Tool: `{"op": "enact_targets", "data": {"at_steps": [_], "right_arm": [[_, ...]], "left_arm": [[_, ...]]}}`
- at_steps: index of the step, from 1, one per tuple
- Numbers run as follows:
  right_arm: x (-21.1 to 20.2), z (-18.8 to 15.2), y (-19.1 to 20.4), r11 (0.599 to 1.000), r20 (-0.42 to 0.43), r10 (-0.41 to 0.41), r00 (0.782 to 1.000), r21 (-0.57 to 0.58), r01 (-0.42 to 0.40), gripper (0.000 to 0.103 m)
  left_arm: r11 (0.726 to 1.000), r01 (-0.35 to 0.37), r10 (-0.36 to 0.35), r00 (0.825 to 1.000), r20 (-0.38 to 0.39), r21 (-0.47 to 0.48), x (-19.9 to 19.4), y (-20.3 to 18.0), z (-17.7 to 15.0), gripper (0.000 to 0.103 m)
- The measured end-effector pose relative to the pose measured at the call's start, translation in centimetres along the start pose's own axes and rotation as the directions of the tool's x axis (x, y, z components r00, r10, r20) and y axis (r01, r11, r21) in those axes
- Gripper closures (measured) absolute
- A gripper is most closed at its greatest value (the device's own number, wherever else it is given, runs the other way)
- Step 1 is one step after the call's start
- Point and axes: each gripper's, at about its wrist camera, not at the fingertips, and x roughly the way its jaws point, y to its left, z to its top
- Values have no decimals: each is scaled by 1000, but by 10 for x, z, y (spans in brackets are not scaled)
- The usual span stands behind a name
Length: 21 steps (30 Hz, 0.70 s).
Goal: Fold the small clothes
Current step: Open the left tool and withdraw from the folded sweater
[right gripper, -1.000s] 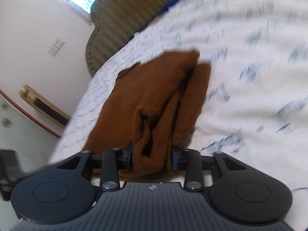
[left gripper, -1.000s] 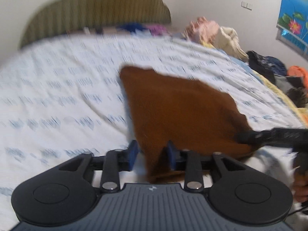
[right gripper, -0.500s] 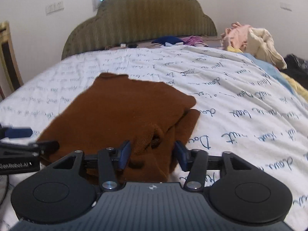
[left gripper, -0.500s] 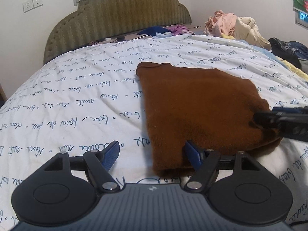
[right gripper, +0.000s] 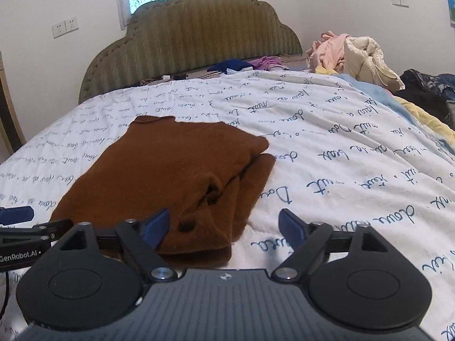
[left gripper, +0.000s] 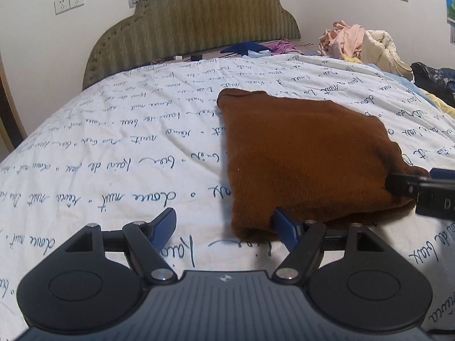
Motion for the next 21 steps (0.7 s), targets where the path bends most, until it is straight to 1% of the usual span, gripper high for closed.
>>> {"op": "enact_targets", "data": {"at_steps": [3,10,18,21], "right_arm": [[-1,-4,2,1000,-10,16,1000,-2,-16,14],[-5,-9,7,999,-24,34,999,-12,-35,3],[-6,-14,10,999,-35,37,999,-27,-38,1],[-8,-14,11,999,-33,42,999,-30,-43,1]], "left_arm": [[1000,-2,2,1000,-5,-5,-2,0,-3,28],[1000,-19,19,999,-30,-14,-1,1,-11,27],[999,-30,28,999,-43,-32,-2,5,-17,27],[999,-8,7,999,-40,-34,-6,8,-15,27]]}}
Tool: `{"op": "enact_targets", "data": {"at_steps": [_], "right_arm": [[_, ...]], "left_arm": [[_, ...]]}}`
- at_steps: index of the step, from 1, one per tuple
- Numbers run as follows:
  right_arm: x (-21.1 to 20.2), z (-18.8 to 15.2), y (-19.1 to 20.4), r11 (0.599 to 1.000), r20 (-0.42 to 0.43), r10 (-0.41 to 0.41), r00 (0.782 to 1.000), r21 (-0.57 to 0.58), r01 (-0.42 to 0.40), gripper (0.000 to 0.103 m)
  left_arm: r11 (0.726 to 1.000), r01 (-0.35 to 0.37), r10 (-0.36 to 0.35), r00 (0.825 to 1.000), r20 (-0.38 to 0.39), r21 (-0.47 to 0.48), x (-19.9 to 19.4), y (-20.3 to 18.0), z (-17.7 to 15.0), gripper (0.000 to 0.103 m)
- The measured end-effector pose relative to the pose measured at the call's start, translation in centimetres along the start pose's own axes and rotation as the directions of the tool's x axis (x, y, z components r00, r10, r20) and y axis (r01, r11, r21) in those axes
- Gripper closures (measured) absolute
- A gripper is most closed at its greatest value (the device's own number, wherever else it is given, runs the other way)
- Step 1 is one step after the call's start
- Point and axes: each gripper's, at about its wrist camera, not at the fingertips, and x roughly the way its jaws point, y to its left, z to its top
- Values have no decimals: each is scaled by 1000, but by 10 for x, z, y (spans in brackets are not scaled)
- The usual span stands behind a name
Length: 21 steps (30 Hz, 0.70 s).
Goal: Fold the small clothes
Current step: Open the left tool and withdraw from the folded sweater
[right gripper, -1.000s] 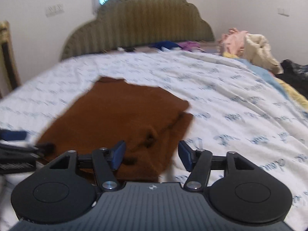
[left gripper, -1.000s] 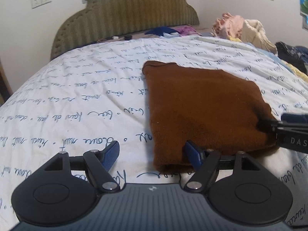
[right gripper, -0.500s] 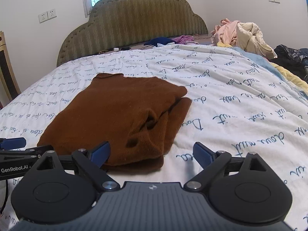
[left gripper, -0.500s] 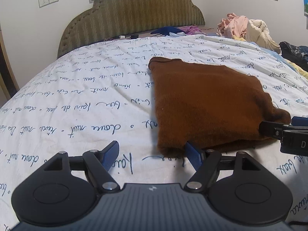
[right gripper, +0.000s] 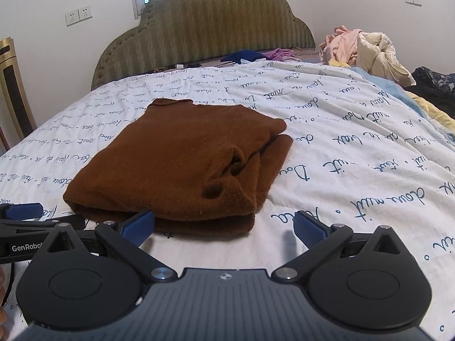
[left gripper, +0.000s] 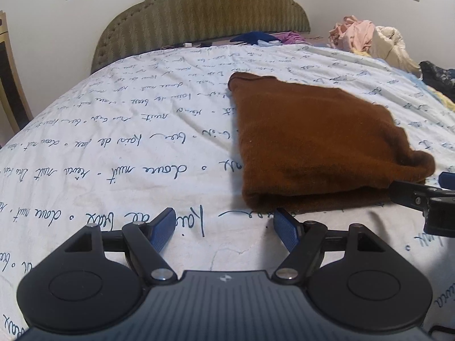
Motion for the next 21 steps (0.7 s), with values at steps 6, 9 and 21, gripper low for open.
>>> {"op": "enact_targets", "data": {"at_steps": [6,9,21], "right_arm": [[-18,8,-5,999,46,37,998,7,-37,1],[-23,21,-19,992,66,98,993,74,-103,0],[-6,18,-15,997,22,38,999,65,-39,0]], "left_arm": [[996,84,-84,995,56,-5,-19,14,14,27],[994,108,-108,991,74,5,-17,16,29,24],[998,61,-61,998,12,10,6,-12,17,24]]}}
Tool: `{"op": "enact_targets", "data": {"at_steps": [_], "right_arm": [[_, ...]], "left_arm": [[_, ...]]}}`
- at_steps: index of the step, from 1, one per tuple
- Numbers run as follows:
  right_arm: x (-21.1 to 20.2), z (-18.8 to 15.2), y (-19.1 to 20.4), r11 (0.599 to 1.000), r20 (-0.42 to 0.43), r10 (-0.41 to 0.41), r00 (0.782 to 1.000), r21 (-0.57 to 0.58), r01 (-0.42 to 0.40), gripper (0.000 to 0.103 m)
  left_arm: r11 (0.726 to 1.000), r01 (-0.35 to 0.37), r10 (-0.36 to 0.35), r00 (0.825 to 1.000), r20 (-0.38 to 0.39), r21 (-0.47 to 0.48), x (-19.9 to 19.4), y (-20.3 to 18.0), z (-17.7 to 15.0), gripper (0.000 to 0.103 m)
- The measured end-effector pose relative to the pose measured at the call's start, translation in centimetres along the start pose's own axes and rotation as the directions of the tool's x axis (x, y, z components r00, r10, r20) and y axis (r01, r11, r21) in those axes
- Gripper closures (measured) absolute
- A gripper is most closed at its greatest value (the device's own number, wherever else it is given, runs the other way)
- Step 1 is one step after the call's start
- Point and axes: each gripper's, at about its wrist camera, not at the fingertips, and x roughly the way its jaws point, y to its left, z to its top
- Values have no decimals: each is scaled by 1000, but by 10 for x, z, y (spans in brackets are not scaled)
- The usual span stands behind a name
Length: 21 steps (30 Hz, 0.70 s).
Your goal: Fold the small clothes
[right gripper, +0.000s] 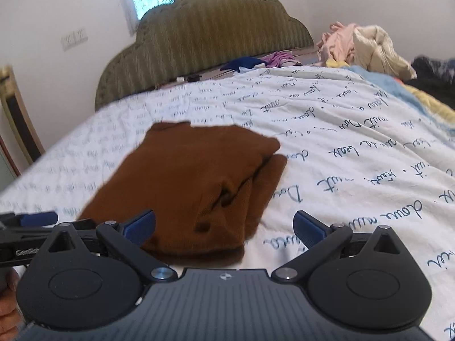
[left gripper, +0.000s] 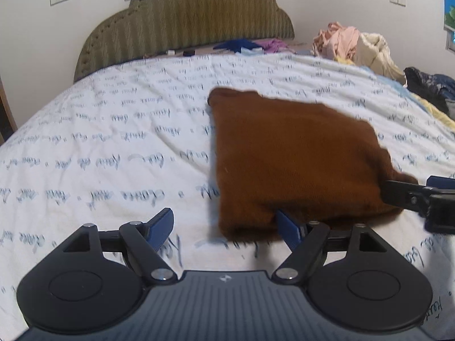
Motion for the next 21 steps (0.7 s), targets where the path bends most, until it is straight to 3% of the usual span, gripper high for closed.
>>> {"op": "enact_targets", "data": {"at_steps": [8,16,21], "right_arm": [[8,-13,7,999,-61,-44,997,-27,42,0],[27,-35,9,989,-97,-112,989,-110,101,0],[28,-41,14,982,-70,-133,989,-143,122,0]], "left_arm": [[999,-36,36,999,-4,3,4,-6,-19,23],[997,-81,80,996,29,4,11,-8,-33,6],[995,-95,94,995,33,32,12,-13,-35,4]]}}
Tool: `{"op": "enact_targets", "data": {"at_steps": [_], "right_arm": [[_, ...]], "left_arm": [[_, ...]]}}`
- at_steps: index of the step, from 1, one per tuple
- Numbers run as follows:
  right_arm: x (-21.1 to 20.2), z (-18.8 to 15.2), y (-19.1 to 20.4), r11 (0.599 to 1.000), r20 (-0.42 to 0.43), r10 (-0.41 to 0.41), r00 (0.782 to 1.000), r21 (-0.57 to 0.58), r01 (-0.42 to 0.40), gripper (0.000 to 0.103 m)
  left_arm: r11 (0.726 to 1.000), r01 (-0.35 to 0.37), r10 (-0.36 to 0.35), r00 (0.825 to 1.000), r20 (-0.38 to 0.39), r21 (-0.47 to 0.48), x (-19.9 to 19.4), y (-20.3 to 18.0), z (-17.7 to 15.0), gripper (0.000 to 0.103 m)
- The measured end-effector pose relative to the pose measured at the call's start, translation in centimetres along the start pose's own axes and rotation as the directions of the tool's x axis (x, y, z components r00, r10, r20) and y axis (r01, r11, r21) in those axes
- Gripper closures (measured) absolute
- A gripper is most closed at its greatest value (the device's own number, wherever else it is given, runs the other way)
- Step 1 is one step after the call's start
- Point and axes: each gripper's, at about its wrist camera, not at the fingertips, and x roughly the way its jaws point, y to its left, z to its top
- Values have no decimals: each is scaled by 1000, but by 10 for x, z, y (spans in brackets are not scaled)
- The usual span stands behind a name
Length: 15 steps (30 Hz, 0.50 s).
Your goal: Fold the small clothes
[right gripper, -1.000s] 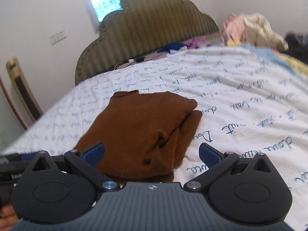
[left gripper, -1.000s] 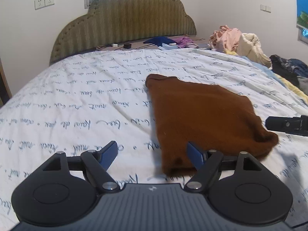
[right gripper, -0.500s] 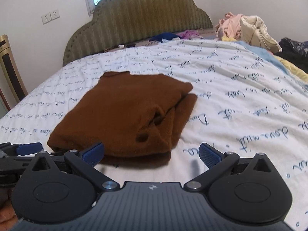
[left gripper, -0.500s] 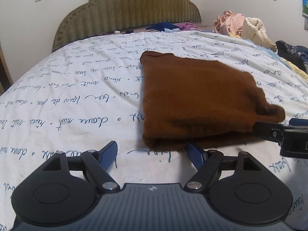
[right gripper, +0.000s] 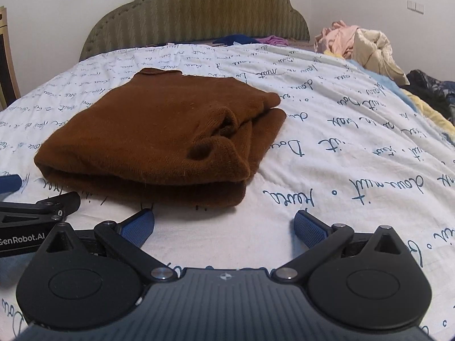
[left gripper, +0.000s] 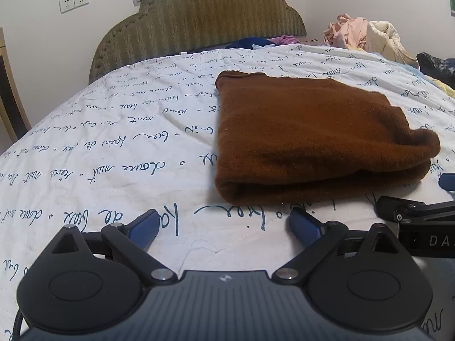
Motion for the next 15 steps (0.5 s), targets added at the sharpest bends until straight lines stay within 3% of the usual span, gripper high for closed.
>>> {"op": "enact_targets", "data": {"at_steps": [6,15], "right_arm": [[0,-1,-4,1000,3,16,1000,19,-16,0],[0,-1,-6,999,7,21,1000,24,-21,0]], "left_arm": [[999,16,-17,1000,-17,-47,4,8,0,0],[999,12,-13,1000,-10,-46,2,7,-1,0]]}}
